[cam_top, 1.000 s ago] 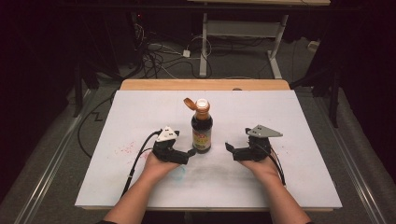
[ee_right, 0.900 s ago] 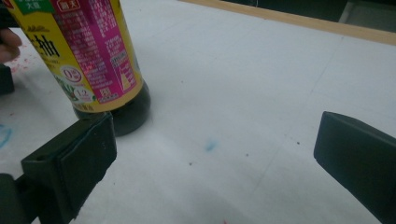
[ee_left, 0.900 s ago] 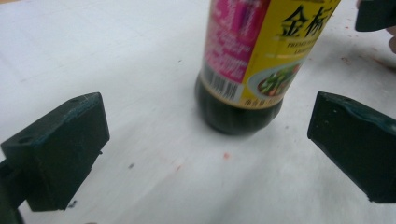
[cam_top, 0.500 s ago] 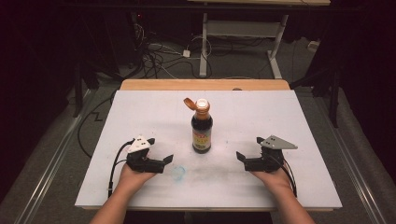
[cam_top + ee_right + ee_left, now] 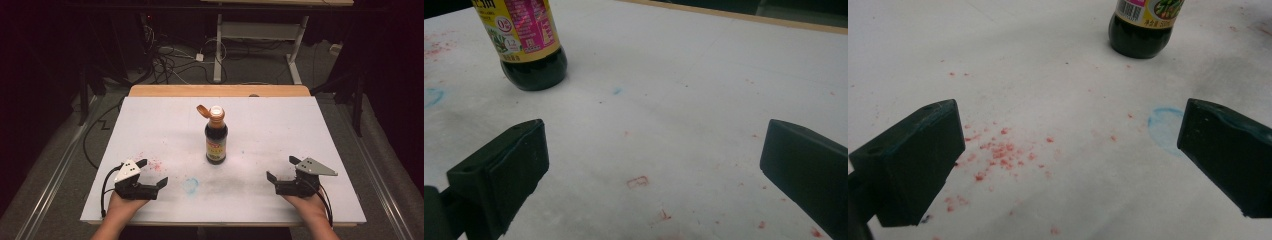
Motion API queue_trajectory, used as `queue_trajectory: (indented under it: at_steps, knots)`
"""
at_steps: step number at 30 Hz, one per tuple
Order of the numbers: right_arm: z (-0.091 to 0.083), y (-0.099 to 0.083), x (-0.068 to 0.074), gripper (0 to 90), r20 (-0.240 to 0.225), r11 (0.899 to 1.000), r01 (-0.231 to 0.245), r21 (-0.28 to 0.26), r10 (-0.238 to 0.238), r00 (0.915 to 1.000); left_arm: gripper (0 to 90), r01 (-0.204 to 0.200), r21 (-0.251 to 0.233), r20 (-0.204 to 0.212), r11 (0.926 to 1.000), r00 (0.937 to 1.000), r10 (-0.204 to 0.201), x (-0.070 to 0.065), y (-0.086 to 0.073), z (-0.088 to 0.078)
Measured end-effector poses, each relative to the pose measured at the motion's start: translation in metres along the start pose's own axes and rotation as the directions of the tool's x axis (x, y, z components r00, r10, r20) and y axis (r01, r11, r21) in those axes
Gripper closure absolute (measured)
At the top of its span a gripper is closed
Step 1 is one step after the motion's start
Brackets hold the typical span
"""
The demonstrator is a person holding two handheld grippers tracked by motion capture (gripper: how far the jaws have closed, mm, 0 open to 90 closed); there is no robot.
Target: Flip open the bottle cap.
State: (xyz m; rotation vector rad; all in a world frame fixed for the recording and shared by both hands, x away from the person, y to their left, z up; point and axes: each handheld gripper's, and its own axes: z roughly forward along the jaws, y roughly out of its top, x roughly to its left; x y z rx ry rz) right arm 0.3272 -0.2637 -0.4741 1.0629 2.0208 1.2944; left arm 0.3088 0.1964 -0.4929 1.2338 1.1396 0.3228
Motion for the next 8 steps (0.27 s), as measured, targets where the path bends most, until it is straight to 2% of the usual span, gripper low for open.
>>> queue_trajectory:
  at_steps: [3, 8]
  knots:
    - [0.0021, -0.0003, -0.0001, 0.2, 0.001, 1.000, -0.001, -0.006, 0.001, 1.0000, 0.0, 0.001, -0.005, -0.001, 1.0000, 1.0000, -0.001, -0.0009, 0.0001, -0.0007]
    - [0.0045, -0.0001, 0.0018, 0.2, 0.002, 1.000, 0.000, -0.003, 0.000, 1.0000, 0.0, -0.021, 0.002, -0.005, 0.9998, 0.9998, 0.021, -0.0023, -0.0015, 0.0000]
